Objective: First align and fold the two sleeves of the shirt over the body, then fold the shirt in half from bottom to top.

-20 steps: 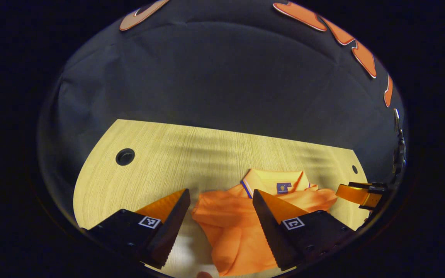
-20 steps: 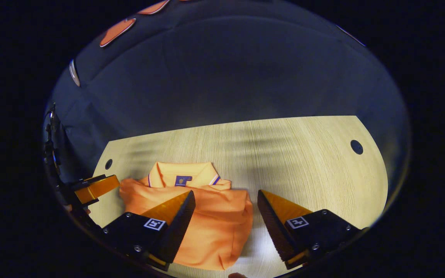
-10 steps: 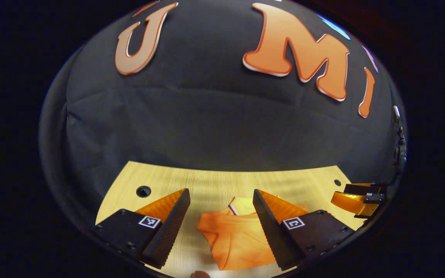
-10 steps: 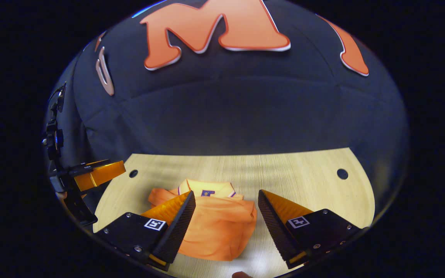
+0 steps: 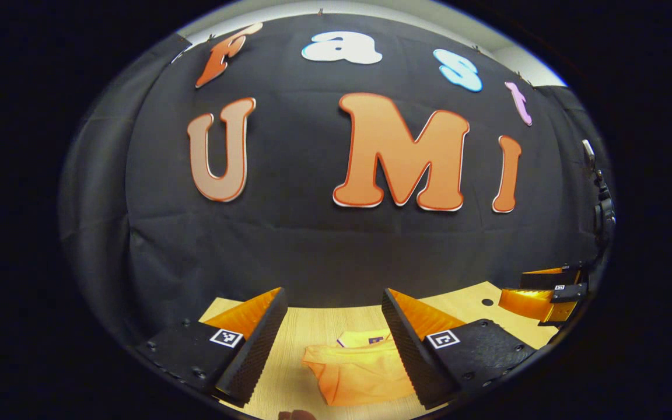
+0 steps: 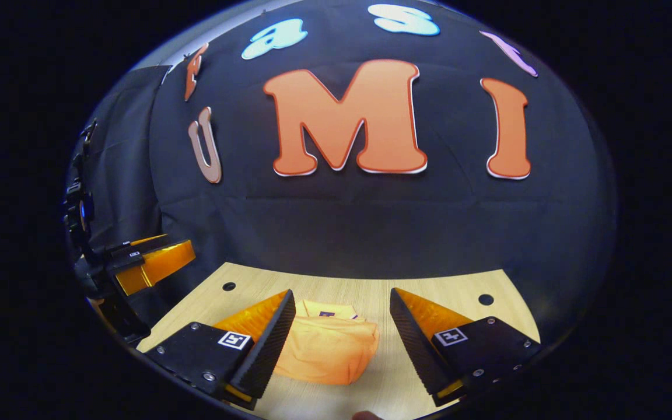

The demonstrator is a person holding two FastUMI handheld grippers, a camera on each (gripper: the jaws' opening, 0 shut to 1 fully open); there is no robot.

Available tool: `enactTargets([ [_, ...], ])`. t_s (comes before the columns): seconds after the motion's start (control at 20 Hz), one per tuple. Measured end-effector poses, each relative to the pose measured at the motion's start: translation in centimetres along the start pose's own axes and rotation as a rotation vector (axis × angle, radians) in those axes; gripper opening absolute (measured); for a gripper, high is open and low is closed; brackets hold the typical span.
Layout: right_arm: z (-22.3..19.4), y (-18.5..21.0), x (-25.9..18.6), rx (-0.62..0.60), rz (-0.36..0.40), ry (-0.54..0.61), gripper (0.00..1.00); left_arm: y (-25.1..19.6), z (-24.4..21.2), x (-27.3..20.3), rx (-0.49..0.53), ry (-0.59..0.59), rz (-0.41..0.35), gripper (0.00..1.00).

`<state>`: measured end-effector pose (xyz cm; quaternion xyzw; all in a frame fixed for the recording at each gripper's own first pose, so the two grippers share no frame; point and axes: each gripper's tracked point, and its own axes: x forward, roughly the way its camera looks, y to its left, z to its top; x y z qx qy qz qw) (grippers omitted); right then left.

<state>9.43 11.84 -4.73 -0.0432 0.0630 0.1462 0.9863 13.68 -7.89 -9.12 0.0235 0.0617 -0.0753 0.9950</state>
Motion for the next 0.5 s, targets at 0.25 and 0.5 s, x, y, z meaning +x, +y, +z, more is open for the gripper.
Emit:
enactTargets([
  [0.25, 0.0, 2.0, -4.7, 0.033, 0.086, -0.047, 0.99, -1.8, 1.0, -5.3, -0.049, -0.055, 0.015, 0.98],
  [0.5, 0.8, 2.0, -7.8, -0.003, 0.121, -0.138, 0.98, -1.5, 0.6, -9.9, -0.095, -0.092, 0.097, 0.98],
])
